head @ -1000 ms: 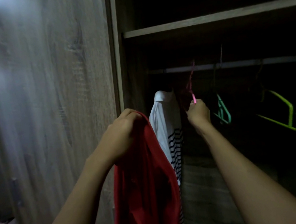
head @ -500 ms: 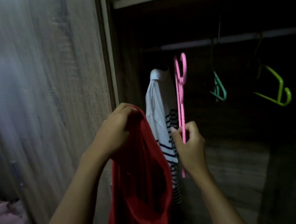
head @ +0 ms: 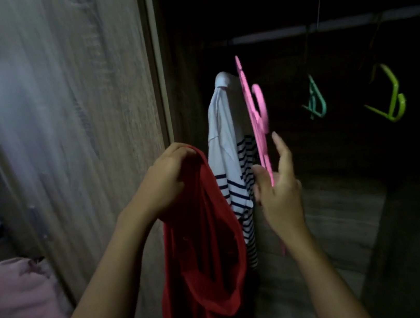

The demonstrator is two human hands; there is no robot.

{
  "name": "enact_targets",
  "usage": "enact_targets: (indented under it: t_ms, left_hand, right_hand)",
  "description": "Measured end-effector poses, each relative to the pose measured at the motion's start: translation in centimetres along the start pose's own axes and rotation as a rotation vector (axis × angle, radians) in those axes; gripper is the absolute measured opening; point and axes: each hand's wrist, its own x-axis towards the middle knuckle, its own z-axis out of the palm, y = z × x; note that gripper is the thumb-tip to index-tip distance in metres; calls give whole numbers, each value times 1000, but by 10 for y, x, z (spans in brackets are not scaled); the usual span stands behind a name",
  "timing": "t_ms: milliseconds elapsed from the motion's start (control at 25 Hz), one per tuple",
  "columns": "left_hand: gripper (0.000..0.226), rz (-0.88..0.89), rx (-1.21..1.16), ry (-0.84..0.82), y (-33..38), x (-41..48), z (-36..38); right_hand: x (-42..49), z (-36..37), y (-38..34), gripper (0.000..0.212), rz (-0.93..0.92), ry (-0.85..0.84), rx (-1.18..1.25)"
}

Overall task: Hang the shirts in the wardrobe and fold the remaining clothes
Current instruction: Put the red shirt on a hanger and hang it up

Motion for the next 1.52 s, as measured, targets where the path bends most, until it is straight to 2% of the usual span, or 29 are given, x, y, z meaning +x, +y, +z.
enact_targets:
  t_ms: [160, 240, 320, 440, 640, 760, 880, 1000, 1160, 1360, 1440, 1520]
  left_hand:
    - [54, 15, -4, 1, 3, -9, 2]
    - [53, 17, -4, 16, 1, -12, 1]
    - [54, 23, 9, 17, -2, -14, 0]
    - [54, 45, -1, 18, -2, -20, -2]
    - [52, 27, -36, 34, 2, -33, -18]
    - [43, -30, -105, 68, -2, -42, -27]
    - [42, -25, -159, 103, -7, -53, -33]
    - [53, -7, -180, 184, -11, -62, -34]
    - [53, -205, -282, 373, -33, -83, -39]
    - [55, -256, -173, 385, -61, -108, -51]
    - [59, -281, -134, 369, -71, -117, -54]
    - [61, -262, -70, 327, -76, -125, -56]
  right_hand:
    - [3, -6, -21, 32, -75, 4, 198]
    - [8, -9, -32, 34, -45, 5, 293]
    - [10, -10, -41, 28, 6, -11, 338]
    - [7, -8, -53, 19, 51, 58, 417]
    - [1, 15, -69, 16, 112, 195, 833]
    - [-7, 33, -60, 19, 174, 212, 915]
    - [-24, 50, -39, 18, 234, 215, 750]
    - [-43, 59, -16, 21, 263, 159, 565]
    - [-62, 46, 4, 26, 262, 70, 258]
    - [-53, 35, 5, 19, 245, -21, 13]
    - [-56, 32, 4, 23, 136, 0, -177]
    - [-62, 29, 3, 25, -65, 13, -363]
